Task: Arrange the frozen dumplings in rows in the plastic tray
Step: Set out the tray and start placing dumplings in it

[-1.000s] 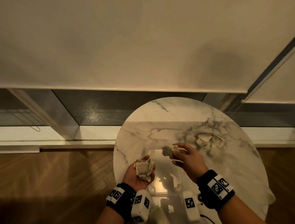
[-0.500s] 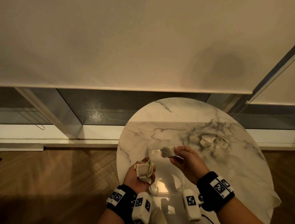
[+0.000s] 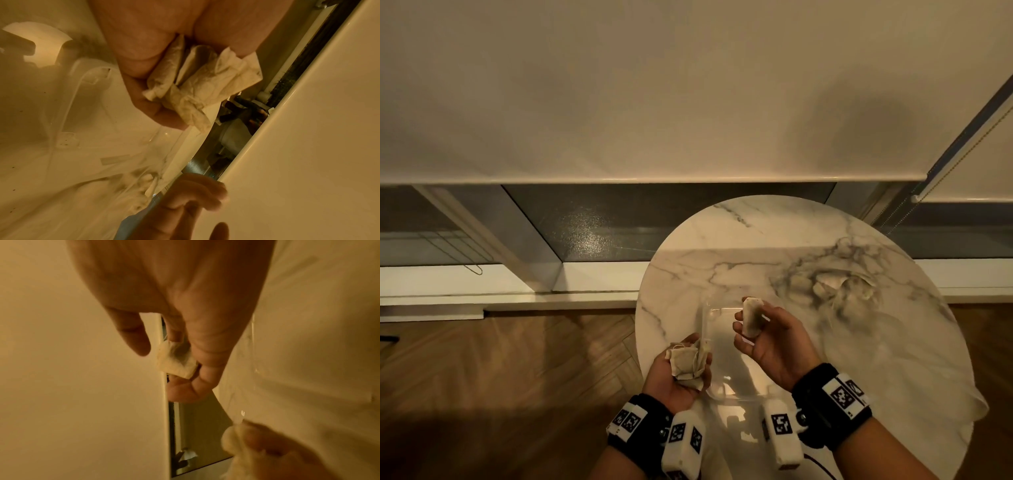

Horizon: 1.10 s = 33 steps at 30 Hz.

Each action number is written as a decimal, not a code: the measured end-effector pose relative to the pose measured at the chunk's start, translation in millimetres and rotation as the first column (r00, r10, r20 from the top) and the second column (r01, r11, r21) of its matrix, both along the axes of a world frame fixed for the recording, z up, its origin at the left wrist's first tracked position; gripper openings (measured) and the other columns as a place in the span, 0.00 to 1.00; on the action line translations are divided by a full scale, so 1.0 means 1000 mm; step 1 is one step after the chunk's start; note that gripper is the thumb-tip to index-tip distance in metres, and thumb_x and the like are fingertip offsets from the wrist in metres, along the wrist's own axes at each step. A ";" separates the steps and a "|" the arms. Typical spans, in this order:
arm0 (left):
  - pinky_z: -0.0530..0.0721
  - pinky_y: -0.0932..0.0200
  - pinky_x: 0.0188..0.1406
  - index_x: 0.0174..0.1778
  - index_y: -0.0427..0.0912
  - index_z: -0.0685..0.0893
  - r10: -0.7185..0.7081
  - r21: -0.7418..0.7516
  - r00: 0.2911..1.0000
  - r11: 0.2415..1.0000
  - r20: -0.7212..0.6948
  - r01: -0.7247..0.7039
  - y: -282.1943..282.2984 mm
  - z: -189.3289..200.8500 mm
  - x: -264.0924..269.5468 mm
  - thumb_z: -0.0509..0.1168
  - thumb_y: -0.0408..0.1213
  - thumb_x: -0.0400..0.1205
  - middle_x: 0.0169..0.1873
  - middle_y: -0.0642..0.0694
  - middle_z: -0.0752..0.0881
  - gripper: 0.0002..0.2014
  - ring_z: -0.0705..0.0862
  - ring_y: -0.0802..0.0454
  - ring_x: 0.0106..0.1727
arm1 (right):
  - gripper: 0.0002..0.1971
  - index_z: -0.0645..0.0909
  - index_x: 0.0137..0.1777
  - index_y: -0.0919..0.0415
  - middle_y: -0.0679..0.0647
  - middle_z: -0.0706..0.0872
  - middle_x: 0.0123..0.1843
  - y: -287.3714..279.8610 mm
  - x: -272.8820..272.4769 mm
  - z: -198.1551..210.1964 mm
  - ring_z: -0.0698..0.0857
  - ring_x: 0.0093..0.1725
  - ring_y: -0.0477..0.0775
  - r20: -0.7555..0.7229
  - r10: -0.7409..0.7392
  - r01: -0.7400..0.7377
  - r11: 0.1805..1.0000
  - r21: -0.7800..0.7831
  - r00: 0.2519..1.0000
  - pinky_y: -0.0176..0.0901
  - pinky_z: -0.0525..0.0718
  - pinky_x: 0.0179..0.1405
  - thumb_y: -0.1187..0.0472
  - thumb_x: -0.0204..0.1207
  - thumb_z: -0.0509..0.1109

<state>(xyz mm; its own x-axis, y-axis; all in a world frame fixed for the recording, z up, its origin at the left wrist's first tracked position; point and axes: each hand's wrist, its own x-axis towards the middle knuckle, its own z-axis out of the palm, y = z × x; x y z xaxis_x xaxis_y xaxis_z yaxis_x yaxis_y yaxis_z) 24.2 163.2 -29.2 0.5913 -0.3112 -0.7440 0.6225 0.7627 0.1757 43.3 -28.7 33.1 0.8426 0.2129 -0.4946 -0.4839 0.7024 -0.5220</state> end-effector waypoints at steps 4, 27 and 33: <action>0.68 0.70 0.10 0.36 0.39 0.93 -0.025 0.007 0.999 1.000 -0.019 0.026 0.002 -0.005 -0.001 0.59 0.41 0.77 0.33 0.31 0.85 0.18 0.83 0.39 0.23 | 0.08 0.81 0.54 0.60 0.62 0.88 0.46 -0.006 0.000 -0.015 0.88 0.45 0.60 0.034 0.032 -0.010 0.852 -0.523 0.999 0.57 0.87 0.48 0.56 0.86 0.64; 0.62 0.72 0.14 0.30 0.36 0.91 0.038 0.044 0.996 0.998 -0.086 -0.034 0.010 0.014 -0.003 0.63 0.37 0.70 0.29 0.37 0.86 0.13 0.85 0.43 0.23 | 0.10 0.92 0.38 0.47 0.46 0.91 0.42 -0.013 0.050 -0.068 0.89 0.43 0.49 -0.045 0.391 -0.149 0.239 -0.960 0.919 0.48 0.89 0.43 0.44 0.65 0.84; 0.75 0.65 0.10 0.29 0.35 0.90 0.067 0.053 0.994 0.997 -0.090 -0.062 0.006 0.014 -0.001 0.65 0.35 0.69 0.30 0.37 0.85 0.10 0.85 0.43 0.23 | 0.03 0.89 0.43 0.55 0.54 0.91 0.37 -0.005 0.063 -0.078 0.88 0.35 0.49 -0.238 0.562 -0.304 0.025 -0.952 0.792 0.42 0.91 0.39 0.58 0.77 0.77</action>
